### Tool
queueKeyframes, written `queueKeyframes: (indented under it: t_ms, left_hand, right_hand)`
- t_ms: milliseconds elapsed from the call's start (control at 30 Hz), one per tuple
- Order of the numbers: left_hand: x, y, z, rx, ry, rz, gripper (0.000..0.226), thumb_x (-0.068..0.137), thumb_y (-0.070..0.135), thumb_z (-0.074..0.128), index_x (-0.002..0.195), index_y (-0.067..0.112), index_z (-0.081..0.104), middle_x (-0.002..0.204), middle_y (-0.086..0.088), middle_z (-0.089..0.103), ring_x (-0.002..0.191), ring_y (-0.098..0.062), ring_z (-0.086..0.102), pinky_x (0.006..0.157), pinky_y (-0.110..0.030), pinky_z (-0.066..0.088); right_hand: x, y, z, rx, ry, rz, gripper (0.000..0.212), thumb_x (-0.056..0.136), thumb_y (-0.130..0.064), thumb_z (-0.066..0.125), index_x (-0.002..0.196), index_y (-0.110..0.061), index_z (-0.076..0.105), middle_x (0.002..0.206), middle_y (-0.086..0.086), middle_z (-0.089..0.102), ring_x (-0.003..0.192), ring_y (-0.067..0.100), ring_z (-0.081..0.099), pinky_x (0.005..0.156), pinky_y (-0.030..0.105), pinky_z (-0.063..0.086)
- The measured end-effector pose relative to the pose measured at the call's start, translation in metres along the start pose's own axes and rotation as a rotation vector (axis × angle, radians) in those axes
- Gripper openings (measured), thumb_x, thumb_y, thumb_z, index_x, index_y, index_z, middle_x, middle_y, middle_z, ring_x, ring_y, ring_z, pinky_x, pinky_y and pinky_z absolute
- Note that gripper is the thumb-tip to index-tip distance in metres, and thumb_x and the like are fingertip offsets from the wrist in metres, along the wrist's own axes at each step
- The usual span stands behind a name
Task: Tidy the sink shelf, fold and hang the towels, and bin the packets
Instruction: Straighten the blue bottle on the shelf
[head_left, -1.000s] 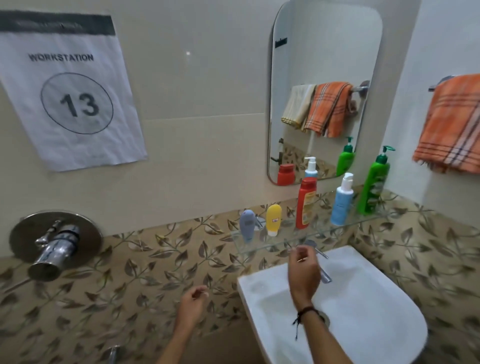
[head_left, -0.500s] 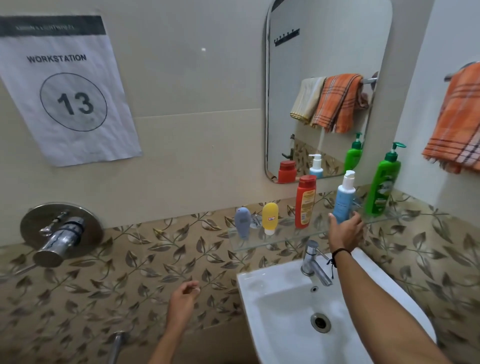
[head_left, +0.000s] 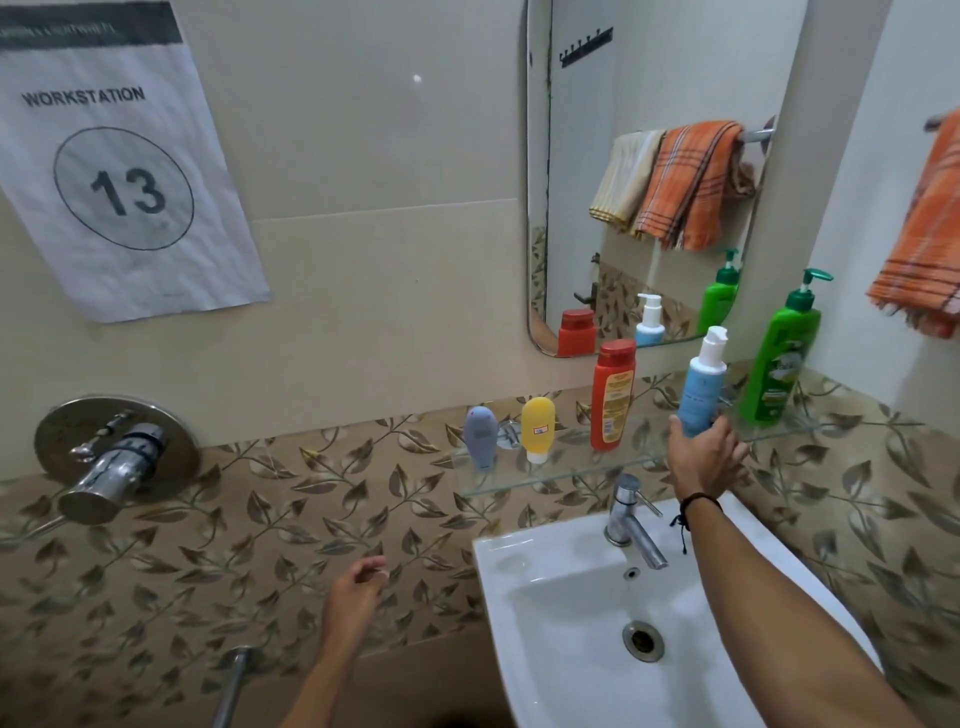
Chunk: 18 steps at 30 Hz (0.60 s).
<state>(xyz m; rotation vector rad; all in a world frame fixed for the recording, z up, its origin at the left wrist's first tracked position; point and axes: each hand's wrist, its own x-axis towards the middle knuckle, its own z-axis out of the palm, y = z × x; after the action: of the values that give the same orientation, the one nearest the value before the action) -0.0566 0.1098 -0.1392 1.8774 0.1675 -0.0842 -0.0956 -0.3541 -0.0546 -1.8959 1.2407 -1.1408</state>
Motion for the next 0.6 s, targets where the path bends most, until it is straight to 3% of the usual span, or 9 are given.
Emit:
queueKeyframes:
  t_ms: [100, 233, 400, 600]
  left_hand:
    - [0.001, -0.001, 0.002, 0.005, 0.001, -0.005, 0.028, 0.094, 0.005, 0.065, 0.088, 0.032, 0.07, 0.096, -0.014, 0.075, 0.079, -0.023, 0.065, 0.072, -0.033, 0.05]
    - [-0.004, -0.001, 0.0, 0.022, 0.004, -0.003, 0.021, 0.095, 0.008, 0.065, 0.1, 0.027, 0.073, 0.1, -0.008, 0.075, 0.087, -0.023, 0.068, 0.071, -0.031, 0.05]
    - [-0.008, -0.001, -0.006, 0.015, 0.014, -0.006, 0.022, 0.096, 0.006, 0.064, 0.101, 0.026, 0.072, 0.102, -0.005, 0.075, 0.079, -0.02, 0.068, 0.067, -0.029, 0.051]
    - [-0.015, 0.015, -0.008, -0.01, 0.015, 0.038, 0.018, 0.097, 0.01, 0.062, 0.106, 0.023, 0.071, 0.11, -0.006, 0.073, 0.1, -0.025, 0.068, 0.087, -0.043, 0.055]
  right_hand:
    - [0.004, -0.003, 0.001, -0.008, -0.008, -0.008, 0.067, 0.081, -0.045, 0.078, 0.127, -0.005, 0.049, 0.131, 0.023, 0.059, 0.123, 0.041, 0.05, 0.101, 0.057, 0.036]
    - [0.008, -0.003, 0.0, 0.006, -0.008, 0.0, 0.052, 0.084, -0.033, 0.074, 0.122, -0.005, 0.052, 0.126, 0.023, 0.061, 0.121, 0.041, 0.05, 0.101, 0.056, 0.035]
    - [0.009, 0.005, 0.0, 0.066, -0.035, -0.001, 0.046, 0.085, -0.03, 0.069, 0.121, -0.006, 0.054, 0.122, 0.021, 0.063, 0.118, 0.039, 0.051, 0.101, 0.055, 0.036]
    - [-0.02, -0.014, -0.005, 0.189, 0.083, 0.07, 0.071, 0.079, -0.011, 0.07, 0.144, -0.005, 0.043, 0.142, 0.023, 0.048, 0.131, 0.039, 0.044, 0.107, 0.051, 0.034]
